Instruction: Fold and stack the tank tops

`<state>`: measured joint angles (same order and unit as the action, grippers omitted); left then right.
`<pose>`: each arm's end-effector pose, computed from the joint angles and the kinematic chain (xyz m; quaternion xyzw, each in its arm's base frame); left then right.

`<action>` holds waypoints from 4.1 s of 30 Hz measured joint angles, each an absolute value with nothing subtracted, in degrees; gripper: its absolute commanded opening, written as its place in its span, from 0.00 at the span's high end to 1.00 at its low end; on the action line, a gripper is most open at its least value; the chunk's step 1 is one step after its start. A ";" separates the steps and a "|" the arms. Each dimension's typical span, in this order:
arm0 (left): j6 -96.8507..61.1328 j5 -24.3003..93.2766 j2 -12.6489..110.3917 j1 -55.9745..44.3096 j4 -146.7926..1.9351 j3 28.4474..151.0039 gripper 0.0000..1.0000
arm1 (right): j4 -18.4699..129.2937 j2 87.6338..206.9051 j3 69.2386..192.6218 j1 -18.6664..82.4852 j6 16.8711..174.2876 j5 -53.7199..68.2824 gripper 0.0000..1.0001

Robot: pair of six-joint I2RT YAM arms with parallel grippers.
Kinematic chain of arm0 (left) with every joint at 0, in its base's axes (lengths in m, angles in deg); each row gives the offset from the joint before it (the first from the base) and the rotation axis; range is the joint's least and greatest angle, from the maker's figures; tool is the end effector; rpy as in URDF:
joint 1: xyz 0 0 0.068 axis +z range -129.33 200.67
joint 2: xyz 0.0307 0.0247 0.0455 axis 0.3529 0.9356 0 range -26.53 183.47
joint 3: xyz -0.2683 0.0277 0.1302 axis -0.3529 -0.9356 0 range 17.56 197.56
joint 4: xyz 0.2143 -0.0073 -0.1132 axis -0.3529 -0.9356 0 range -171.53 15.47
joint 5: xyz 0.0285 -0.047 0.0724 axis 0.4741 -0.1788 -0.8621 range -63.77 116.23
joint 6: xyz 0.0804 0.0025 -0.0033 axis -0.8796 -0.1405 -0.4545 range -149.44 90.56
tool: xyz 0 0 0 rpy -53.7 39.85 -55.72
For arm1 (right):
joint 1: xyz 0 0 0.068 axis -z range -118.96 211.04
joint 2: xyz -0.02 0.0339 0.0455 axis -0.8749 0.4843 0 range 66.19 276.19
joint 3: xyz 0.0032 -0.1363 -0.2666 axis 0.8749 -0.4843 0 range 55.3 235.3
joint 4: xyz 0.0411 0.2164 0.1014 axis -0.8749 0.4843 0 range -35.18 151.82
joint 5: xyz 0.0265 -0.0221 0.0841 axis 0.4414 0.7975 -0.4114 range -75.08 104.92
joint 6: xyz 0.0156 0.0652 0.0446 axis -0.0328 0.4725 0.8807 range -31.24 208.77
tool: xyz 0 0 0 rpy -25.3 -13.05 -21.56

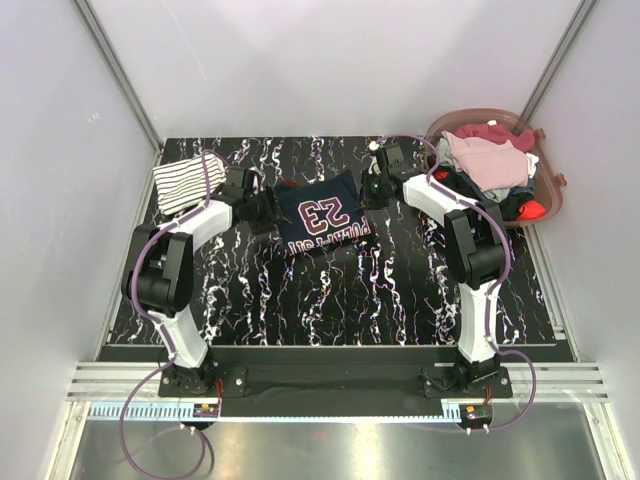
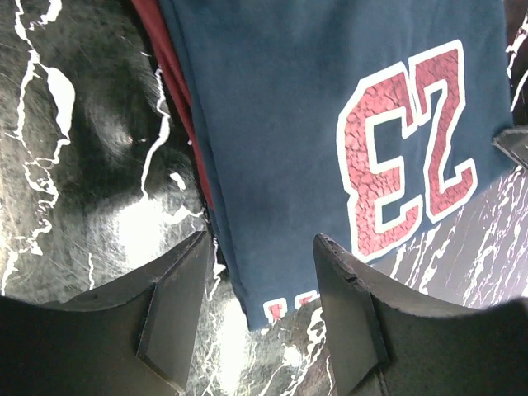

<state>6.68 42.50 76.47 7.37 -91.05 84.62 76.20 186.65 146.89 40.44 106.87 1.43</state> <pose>0.3735 -0.1083 0.2027 -0.1408 0.9278 -0.2549 0.2333 0.4473 0.1855 0.1999 -0.0602 0.9328 0.2161 0.2819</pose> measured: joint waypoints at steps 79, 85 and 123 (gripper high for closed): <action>6.42 38.08 70.30 3.61 -83.48 73.85 0.47 | 77.80 176.84 134.80 37.09 113.39 6.96 0.54; 6.48 38.48 73.60 3.59 -82.35 76.47 0.61 | 78.15 179.68 136.31 37.33 112.82 6.91 0.57; 3.51 36.77 74.65 0.88 -70.85 80.56 1.00 | 68.01 166.59 123.74 37.92 114.57 20.38 1.00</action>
